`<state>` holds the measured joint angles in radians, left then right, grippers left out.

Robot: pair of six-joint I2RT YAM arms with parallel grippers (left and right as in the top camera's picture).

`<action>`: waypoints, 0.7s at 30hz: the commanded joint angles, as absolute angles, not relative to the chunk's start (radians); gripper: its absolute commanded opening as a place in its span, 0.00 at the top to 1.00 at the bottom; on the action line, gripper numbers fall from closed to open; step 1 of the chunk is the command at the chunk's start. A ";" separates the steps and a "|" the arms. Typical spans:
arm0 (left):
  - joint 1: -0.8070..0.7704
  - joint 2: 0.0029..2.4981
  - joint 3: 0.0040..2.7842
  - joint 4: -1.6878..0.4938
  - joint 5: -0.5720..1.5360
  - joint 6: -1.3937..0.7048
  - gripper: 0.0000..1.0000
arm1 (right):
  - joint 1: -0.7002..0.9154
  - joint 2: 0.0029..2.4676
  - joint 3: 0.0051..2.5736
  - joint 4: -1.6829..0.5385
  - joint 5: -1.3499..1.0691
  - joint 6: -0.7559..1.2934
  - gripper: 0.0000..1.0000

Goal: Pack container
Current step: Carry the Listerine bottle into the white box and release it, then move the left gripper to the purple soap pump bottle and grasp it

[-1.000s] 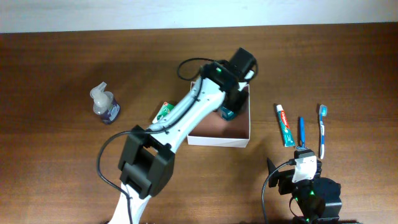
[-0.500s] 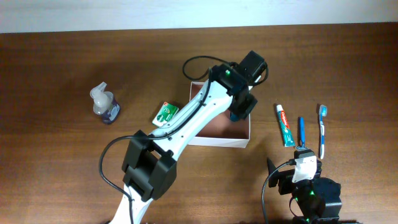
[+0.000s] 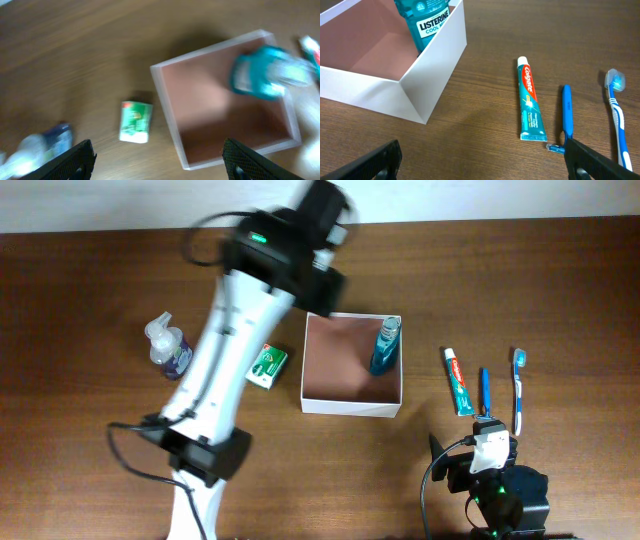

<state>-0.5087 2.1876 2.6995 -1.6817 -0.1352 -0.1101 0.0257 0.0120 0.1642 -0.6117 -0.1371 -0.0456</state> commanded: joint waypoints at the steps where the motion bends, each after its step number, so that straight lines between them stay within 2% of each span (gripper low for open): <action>1: -0.342 2.106 2.679 -1.688 -0.128 -0.126 0.15 | 0.019 0.006 0.158 -0.609 -0.146 -0.045 0.01; 6: -0.135 2.077 2.578 -1.688 -0.076 -0.068 0.15 | 0.019 0.006 0.158 -0.609 -0.146 -0.045 0.01; 12: 0.028 2.078 2.387 -1.677 -0.059 0.059 0.15 | 0.019 0.006 0.158 -0.609 -0.146 -0.045 0.01; 21: 0.152 2.078 2.069 -1.464 0.004 0.175 0.14 | 0.019 0.006 0.158 -0.609 -0.146 -0.045 0.01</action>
